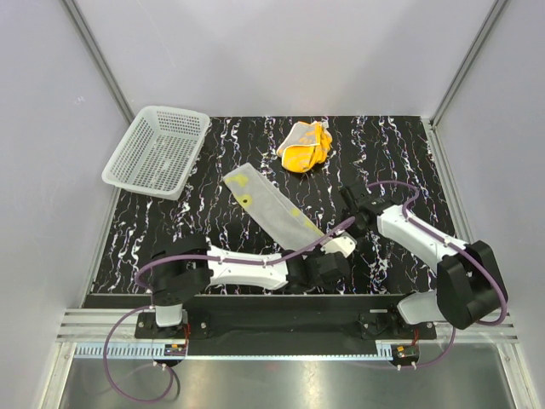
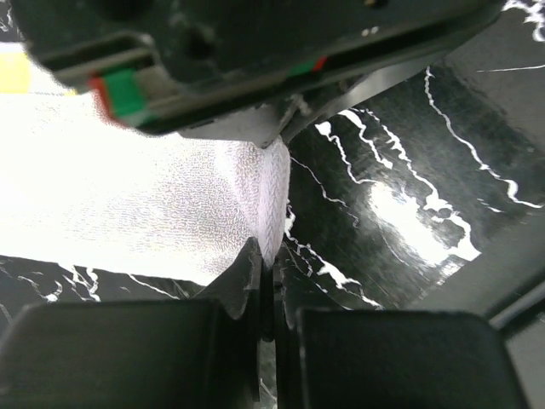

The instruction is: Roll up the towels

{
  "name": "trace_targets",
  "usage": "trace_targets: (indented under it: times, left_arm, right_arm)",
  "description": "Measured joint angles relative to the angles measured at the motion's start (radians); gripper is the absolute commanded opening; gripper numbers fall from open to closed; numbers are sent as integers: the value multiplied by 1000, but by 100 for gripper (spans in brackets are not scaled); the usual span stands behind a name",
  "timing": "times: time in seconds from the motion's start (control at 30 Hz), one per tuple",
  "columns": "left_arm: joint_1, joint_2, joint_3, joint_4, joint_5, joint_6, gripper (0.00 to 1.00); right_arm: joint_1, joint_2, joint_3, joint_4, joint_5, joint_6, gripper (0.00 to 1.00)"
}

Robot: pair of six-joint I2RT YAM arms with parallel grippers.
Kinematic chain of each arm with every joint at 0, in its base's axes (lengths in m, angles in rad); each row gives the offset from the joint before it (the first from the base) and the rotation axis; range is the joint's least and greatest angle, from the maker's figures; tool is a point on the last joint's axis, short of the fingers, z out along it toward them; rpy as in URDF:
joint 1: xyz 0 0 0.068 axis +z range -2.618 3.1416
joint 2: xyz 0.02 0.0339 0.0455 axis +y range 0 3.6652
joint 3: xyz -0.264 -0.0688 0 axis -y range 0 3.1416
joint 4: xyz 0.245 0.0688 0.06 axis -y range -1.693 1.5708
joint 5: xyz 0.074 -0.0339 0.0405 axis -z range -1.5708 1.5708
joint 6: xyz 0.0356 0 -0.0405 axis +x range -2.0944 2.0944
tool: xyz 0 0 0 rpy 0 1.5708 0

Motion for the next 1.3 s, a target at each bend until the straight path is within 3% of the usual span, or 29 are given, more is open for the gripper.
trace_targets:
  times: [0.27,0.63,0.93,1.07,1.3]
  left_arm:
    - [42,-26,-44,2,100,-113,0]
    - [197,-80,-221,173,376,-270,0]
    - [340,-85,-261,243,593,-339,0]
    - [385,-93,-295,278,697,-387,0]
    - [444,-103,-381,408,856,-538,0]
  right_arm:
    - [0,44,89,-17,9,-30,27]
    - [-3,87,163,-35,47,-52,27]
    - [-3,86,198,-47,49,-77,25]
    - [-3,37,180,-22,43,-103,26]
    - [-3,-181,29,90,-21,-141,36]
